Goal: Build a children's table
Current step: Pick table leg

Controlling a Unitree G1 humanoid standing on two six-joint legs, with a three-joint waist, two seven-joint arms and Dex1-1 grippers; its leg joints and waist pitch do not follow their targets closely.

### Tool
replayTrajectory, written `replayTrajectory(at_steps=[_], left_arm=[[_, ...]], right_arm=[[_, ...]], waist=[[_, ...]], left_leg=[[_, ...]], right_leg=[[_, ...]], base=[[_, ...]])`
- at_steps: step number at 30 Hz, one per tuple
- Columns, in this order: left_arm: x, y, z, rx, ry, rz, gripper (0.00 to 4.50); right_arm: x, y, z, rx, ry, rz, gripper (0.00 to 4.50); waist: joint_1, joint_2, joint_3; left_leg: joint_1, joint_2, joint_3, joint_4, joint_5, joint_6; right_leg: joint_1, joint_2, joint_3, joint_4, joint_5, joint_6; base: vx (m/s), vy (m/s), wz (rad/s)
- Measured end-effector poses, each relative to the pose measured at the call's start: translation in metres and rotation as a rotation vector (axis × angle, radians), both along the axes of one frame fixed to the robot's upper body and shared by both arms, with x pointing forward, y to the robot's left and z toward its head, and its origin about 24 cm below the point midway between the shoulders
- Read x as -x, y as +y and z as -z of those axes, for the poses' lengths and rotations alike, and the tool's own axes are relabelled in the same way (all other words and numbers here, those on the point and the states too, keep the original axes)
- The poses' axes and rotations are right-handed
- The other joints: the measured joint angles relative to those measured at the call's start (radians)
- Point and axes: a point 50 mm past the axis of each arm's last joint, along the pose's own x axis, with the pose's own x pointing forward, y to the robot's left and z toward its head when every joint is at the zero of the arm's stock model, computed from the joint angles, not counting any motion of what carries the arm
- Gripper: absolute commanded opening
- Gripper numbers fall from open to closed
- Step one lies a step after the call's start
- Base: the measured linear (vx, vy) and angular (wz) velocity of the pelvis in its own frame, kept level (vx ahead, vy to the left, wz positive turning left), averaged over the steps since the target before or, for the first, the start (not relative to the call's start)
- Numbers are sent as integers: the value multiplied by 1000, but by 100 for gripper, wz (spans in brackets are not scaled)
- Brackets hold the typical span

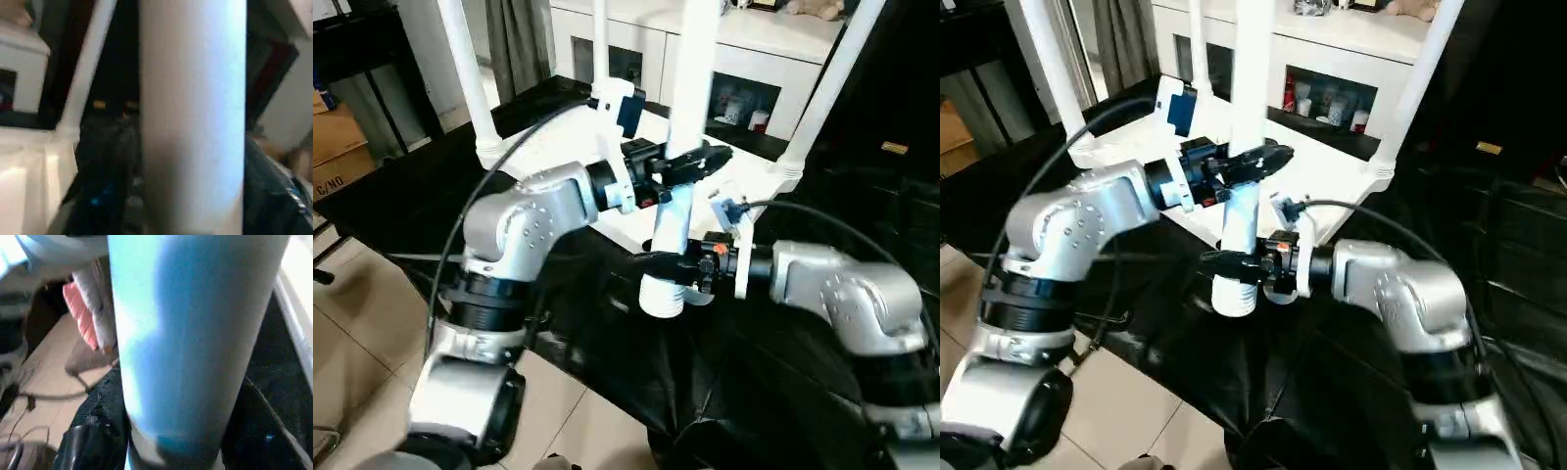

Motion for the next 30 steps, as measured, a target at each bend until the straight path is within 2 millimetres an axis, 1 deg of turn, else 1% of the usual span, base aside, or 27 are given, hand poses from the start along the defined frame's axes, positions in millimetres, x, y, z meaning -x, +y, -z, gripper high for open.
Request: replayTrajectory(at_steps=[1,2,4,5,6,7,9,11,12,13,15,16,17,19,20,21,22,24,26,28,30], left_arm=[[-1,1,-2,35,-1,-17,286],[-2,4,-4,101,0,-38,286],[-3,8,-6,207,9,-76,286],[-4,13,-8,266,11,-104,286],[-4,15,-9,285,12,-118,286],[-4,16,-10,308,14,-129,286],[-3,23,-10,368,15,-174,286],[2,29,-4,365,18,-200,286],[5,30,2,329,19,-194,286],[9,33,10,286,18,-183,286],[15,33,24,234,41,-163,286],[15,34,28,216,50,-161,286],[16,37,30,205,54,-198,286],[15,45,34,208,67,-289,286],[15,50,36,205,69,-341,286],[17,57,39,189,56,-394,286],[19,65,43,158,44,-448,286],[22,82,54,87,42,-550,286],[31,94,63,7,15,-649,286],[36,99,70,-39,13,-709,286],[40,100,74,-88,-2,-754,286]], right_arm=[[0,0,-1,-19,-10,12,191],[0,1,-4,-45,-24,28,191],[1,2,-5,-83,-51,58,191],[2,4,-5,-102,-53,67,191],[3,5,-4,-106,-49,72,191],[3,5,-2,-109,-45,80,191],[5,5,-1,-134,-46,118,191],[4,4,-2,-159,-52,157,191],[3,4,-4,-176,-63,167,191],[3,4,-5,-191,-70,175,191],[4,6,-3,-207,-69,187,191],[5,6,-1,-208,-60,194,191],[6,10,1,-220,-45,204,191],[6,19,2,-230,-31,202,191],[6,19,3,-223,-31,207,191],[5,16,3,-209,-39,223,191],[3,11,3,-188,-56,251,191],[-1,-3,3,-155,-91,326,191],[-2,-18,6,-145,-126,424,191],[-2,-27,8,-133,-139,494,191],[-1,-35,10,-126,-156,544,191]], waist=[[0,2,-1],[-1,10,0],[-1,29,-2],[-1,41,-3],[-2,46,-3],[-1,48,-3],[-2,49,-3],[-7,48,-3],[-9,43,-3],[-12,30,-2],[-11,12,-2],[-11,8,-1],[-13,-1,1],[-14,-15,0],[-16,-22,-1],[-16,-24,-1],[-17,-24,-1],[-16,-23,-1],[-14,-22,-1],[-14,-21,-1],[-14,-20,-1]], left_leg=[[0,0,0,0,0,0],[0,0,-1,0,0,0],[0,0,-2,1,0,0],[0,-1,-2,1,0,0],[0,-1,-2,1,0,0],[1,-1,-3,-1,0,0],[0,0,-6,-2,0,0],[0,0,-6,-2,0,-1],[0,0,-5,-3,0,-1],[2,0,-4,-5,0,-1],[0,1,-6,-5,2,-4],[-1,1,-6,-5,2,-4],[-1,1,-4,-5,2,-4],[-1,1,-4,-5,2,-4],[-1,1,-4,-5,2,-4],[-1,1,-4,-4,2,-4],[-1,1,-4,-4,2,-3],[-1,0,-4,-4,2,-4],[-1,0,-4,-4,2,-4],[-1,0,-4,-6,2,-4],[0,0,-4,-7,2,-4]], right_leg=[[0,0,0,0,0,0],[1,0,-1,0,0,0],[2,0,-1,-2,0,0],[3,0,-1,-1,0,0],[2,0,-2,-1,0,0],[2,0,-3,0,0,0],[2,1,-4,-1,0,0],[1,1,-4,-1,0,0],[1,1,-4,0,0,0],[0,1,-3,0,-1,1],[-1,3,-5,0,-3,4],[-1,2,-5,-1,-3,4],[-1,1,-3,-1,-3,4],[-1,1,-3,-1,-2,3],[-1,1,-4,-3,-2,4],[0,1,-3,-4,-2,4],[1,1,-3,-5,-2,4],[1,1,-2,-5,-2,5],[1,1,-2,-5,-2,5],[1,1,-3,-5,-2,5],[1,1,-3,-5,-2,5]], base=[[0,0,0],[0,0,0],[0,0,0],[0,0,0],[0,0,0],[0,0,0],[0,0,0],[0,0,0],[0,0,0],[0,0,0],[0,0,0],[0,0,0],[0,0,0],[0,0,0],[0,0,0],[0,0,0],[0,0,0],[0,0,0],[0,0,0],[0,0,0],[0,0,0]])
